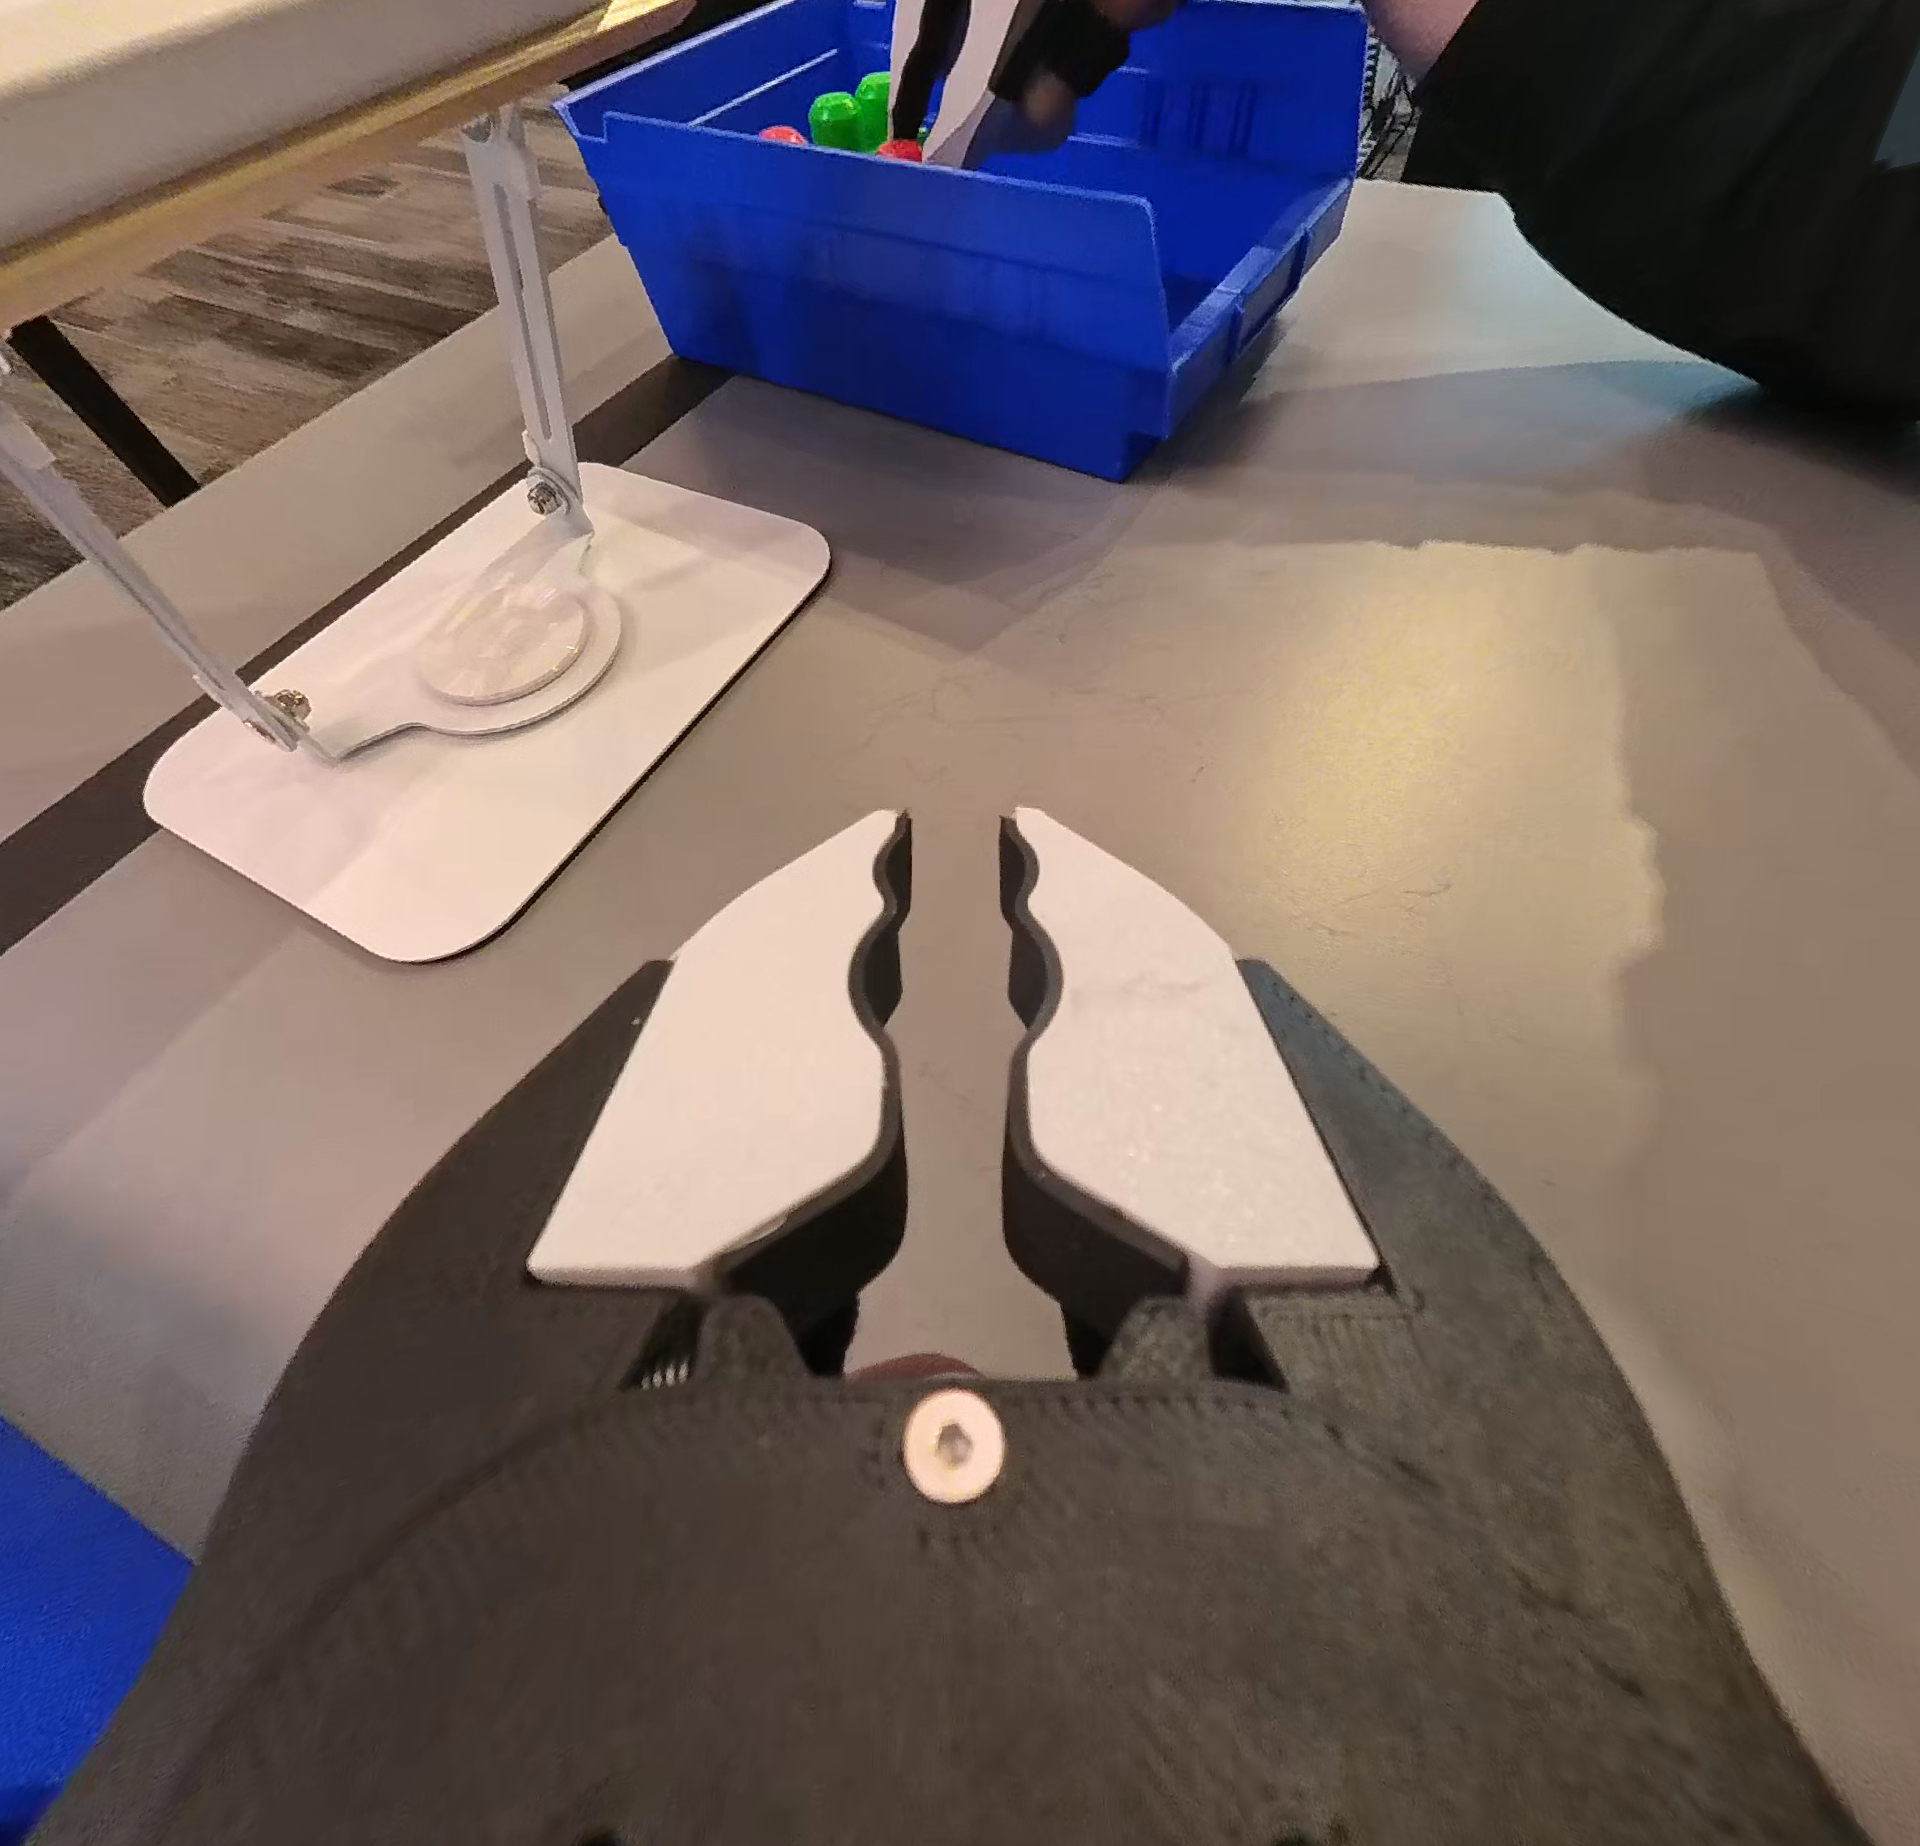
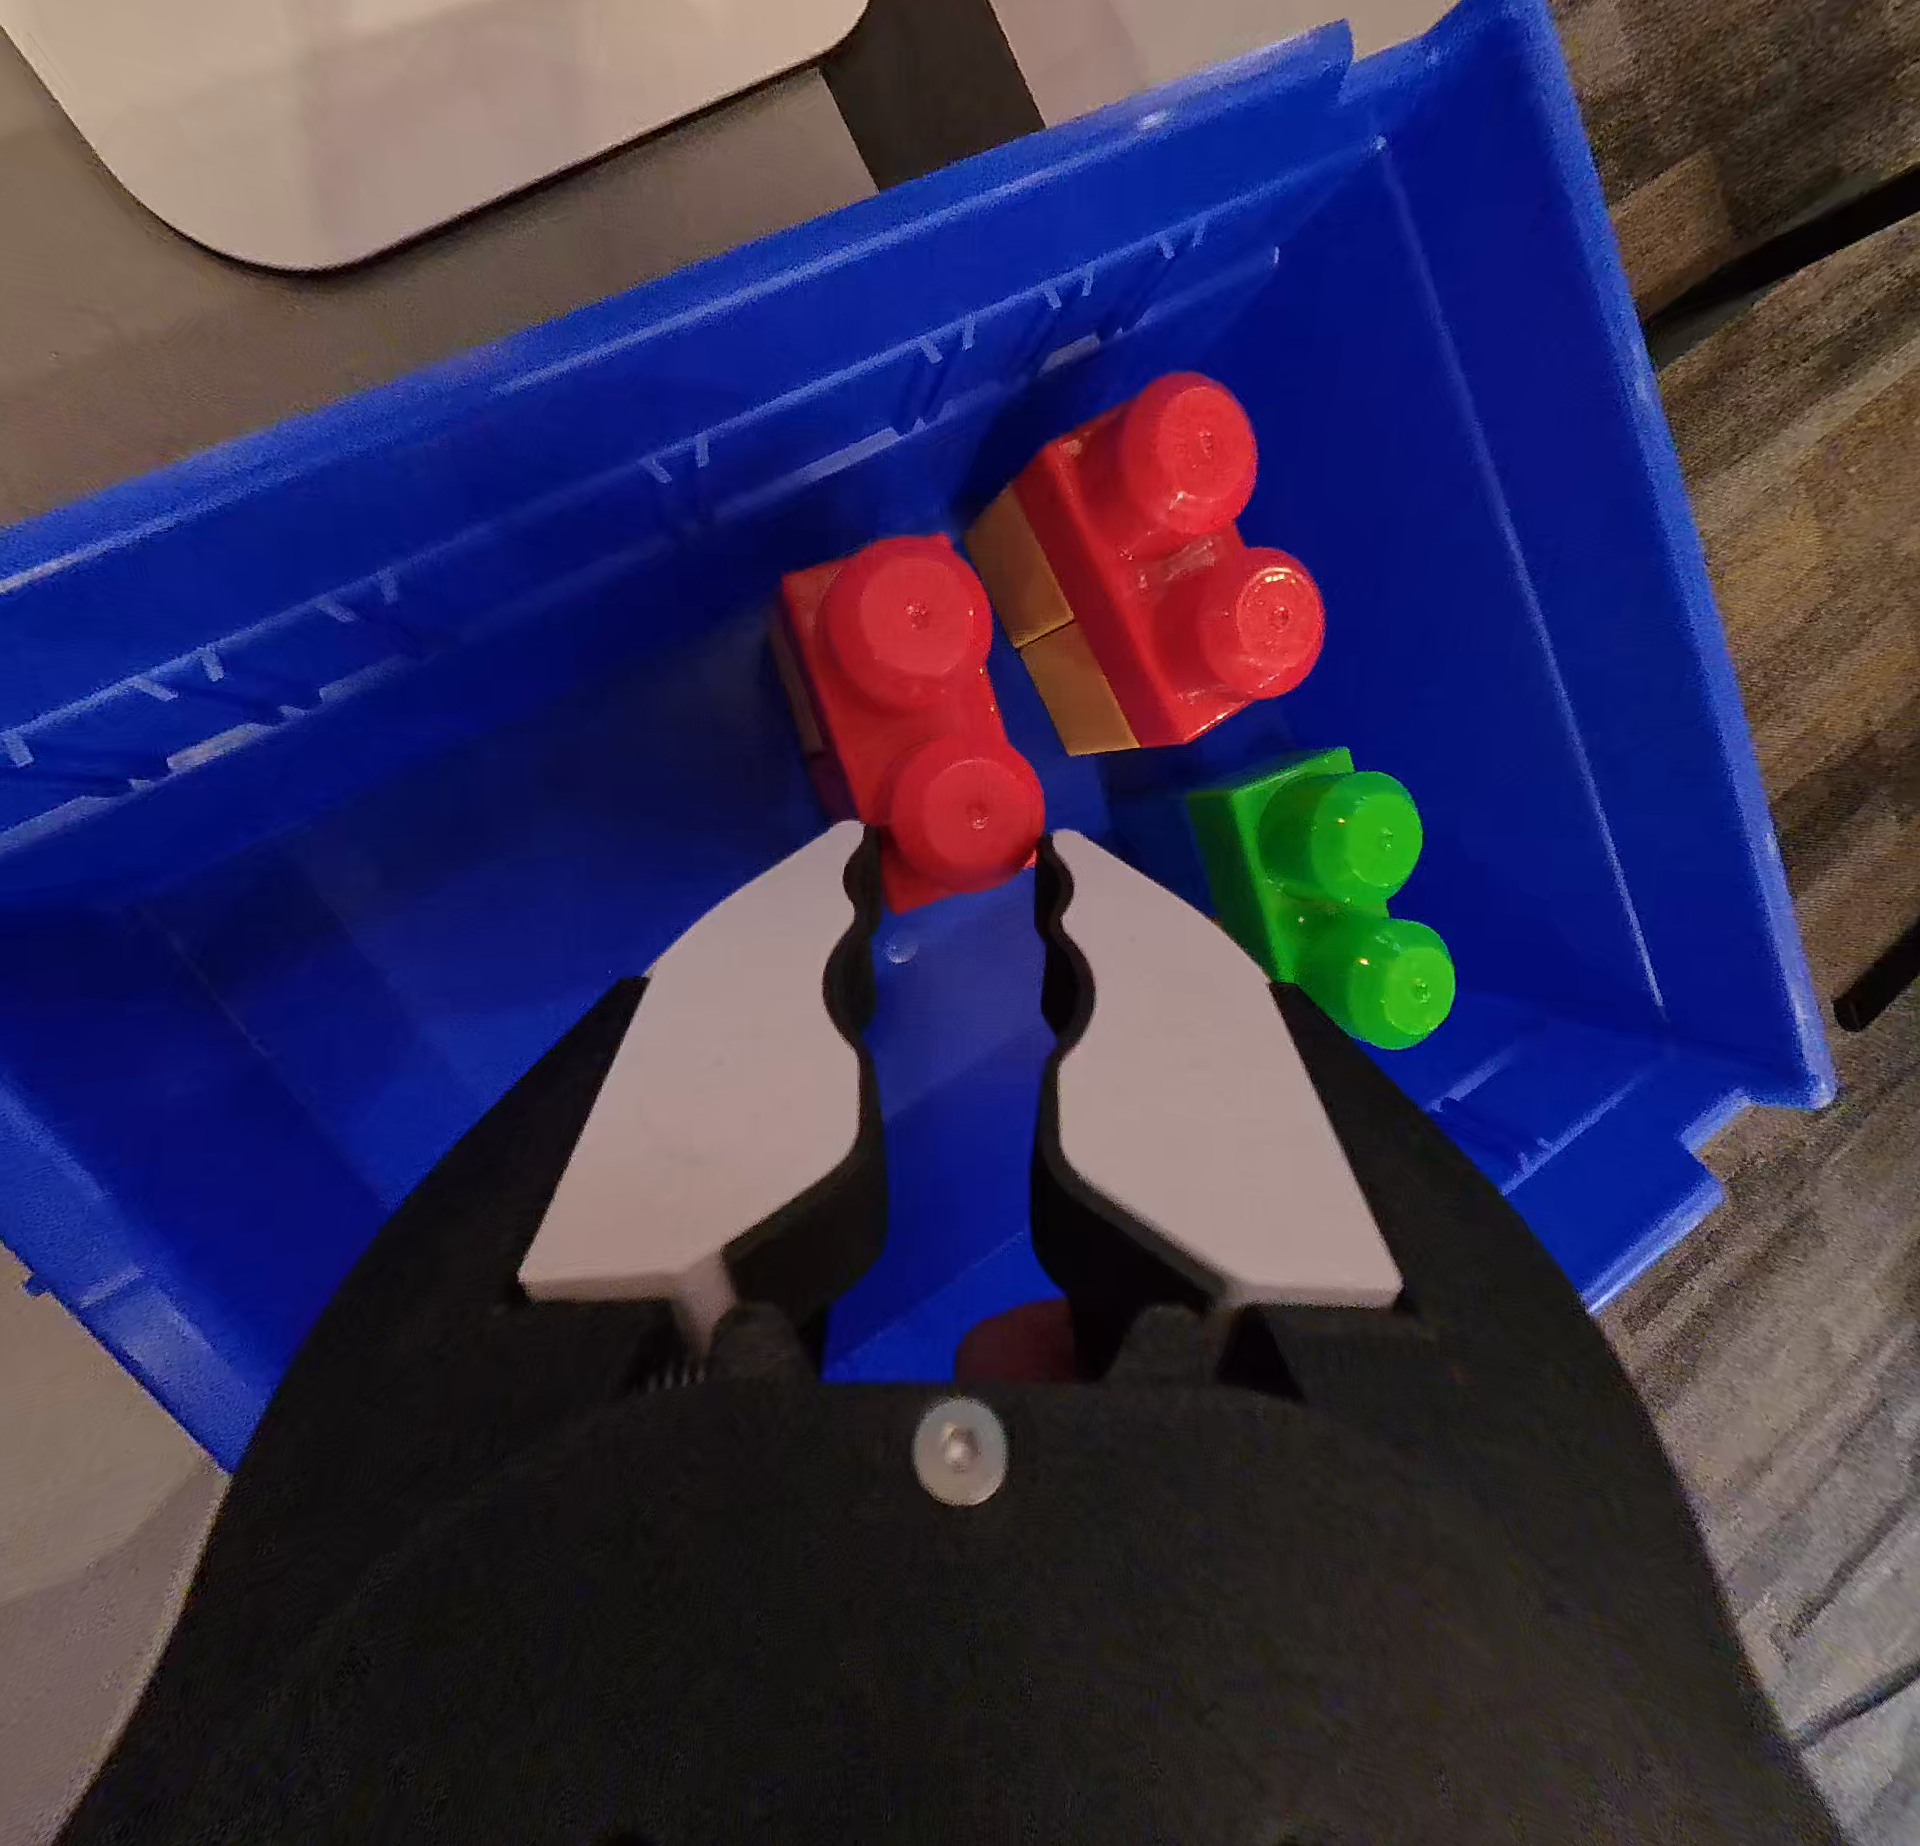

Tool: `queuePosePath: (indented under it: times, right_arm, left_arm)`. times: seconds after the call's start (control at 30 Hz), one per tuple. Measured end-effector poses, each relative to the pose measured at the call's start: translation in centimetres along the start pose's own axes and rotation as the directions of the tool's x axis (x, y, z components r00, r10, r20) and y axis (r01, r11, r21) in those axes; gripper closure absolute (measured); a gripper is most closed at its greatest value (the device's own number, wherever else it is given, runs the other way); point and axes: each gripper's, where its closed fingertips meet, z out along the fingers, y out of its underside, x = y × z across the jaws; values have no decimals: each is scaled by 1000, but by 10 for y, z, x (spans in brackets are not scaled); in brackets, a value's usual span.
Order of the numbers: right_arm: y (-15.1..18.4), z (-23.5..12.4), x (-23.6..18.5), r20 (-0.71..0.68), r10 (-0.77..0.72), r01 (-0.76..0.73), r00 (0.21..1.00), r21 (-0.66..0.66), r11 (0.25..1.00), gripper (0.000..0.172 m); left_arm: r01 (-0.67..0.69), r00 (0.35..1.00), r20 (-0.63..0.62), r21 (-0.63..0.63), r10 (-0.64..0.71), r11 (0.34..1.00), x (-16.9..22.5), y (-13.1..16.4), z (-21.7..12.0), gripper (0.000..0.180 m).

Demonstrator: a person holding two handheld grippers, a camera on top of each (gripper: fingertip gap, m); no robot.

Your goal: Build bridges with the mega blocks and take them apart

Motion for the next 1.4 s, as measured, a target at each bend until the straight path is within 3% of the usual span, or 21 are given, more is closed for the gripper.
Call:
queuePosePath:
  times: [0.03, 0.2, 0.4, 0.5, 0.63, 0.83, 0.93, 1.03, 1.13, 1.2, 1.3, 1.4]
  right_arm:
    - [-2, 0, 0, -7, -2, 2, 1000, 5, 1000, 142]
    - [-9, -4, 9, -64, -5, 8, 998, 44, 999, 139]
    - [-10, -42, 19, -131, 24, -15, 991, 66, 998, 133]
    - [-24, -70, 17, -168, 18, 5, 986, 133, 991, 143]
    - [-64, -113, -21, -132, -58, 94, 990, 288, 953, 171]
    - [-113, -130, -115, -65, -268, 271, 961, 395, 878, 172]
    - [-133, -120, -171, -17, -364, 331, 931, 454, 827, 172]
    - [-150, -102, -232, 80, -428, 322, 900, 538, 779, 172]
    - [-153, -73, -278, 106, -507, 379, 856, 537, 753, 172]
    - [-153, -59, -302, 153, -534, 375, 832, 554, 743, 172]
    - [-148, -41, -321, 222, -541, 350, 811, 557, 753, 172]
    - [-143, -30, -331, 264, -545, 337, 796, 555, 761, 172]
  left_arm:
    - [0, 1000, 3, 2, 0, 1000, -1, 0, 0, 165]
    - [6, 1000, 11, 12, -6, 1000, -4, -1, -4, 165]
    - [-10, 997, 74, 32, 8, 999, -16, -7, -21, 163]
    - [-17, 986, 167, 17, 13, 1000, -33, -6, -43, 162]
    - [5, 945, 326, -10, -2, 1000, -70, -2, -89, 162]
    - [111, 842, 539, -148, -14, 983, -146, 20, -158, 157]
    - [193, 799, 601, -271, 9, 943, -189, 43, -172, 146]
    - [230, 815, 578, -382, 37, 895, -222, 61, -164, 144]
    - [214, 824, 554, -496, 116, 842, -257, 79, -150, 143]
    - [222, 836, 524, -591, 161, 775, -276, 98, -142, 142]
    - [201, 865, 434, -759, 252, 619, -299, 128, -141, 138]
    - [160, 896, 357, -815, 264, 557, -315, 137, -137, 134]
